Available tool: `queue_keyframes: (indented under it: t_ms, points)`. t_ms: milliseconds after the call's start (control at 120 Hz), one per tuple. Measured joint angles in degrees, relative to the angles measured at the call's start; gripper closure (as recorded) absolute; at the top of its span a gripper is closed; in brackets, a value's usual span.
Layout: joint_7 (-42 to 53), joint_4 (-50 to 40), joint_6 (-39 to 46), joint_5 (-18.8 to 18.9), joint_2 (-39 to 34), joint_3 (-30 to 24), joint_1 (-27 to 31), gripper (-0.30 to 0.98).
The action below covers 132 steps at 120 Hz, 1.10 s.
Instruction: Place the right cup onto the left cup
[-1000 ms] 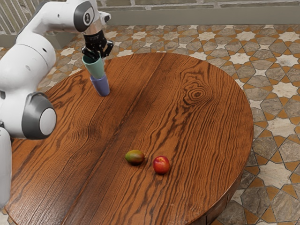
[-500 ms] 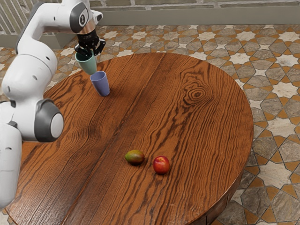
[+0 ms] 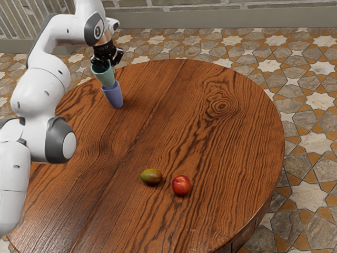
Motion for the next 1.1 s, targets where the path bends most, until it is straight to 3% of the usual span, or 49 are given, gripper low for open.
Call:
queue_keyframes:
  t_ms: [525, 792, 1008, 1100]
  points:
    - [-0.4, -0.6, 1.9, -2.0, 1.4, 0.2, 0.8, 0.78]
    - [-0.3, -0.4, 2.0, -2.4, 1.2, 0.4, 0.8, 0.27]
    - [-0.2, 2.3, 0.4, -2.4, -1.0, 0.4, 0.6, 0.11]
    - [1.7, -2.5, -1.6, -2.4, -7.2, 0.2, 0.4, 0.07]
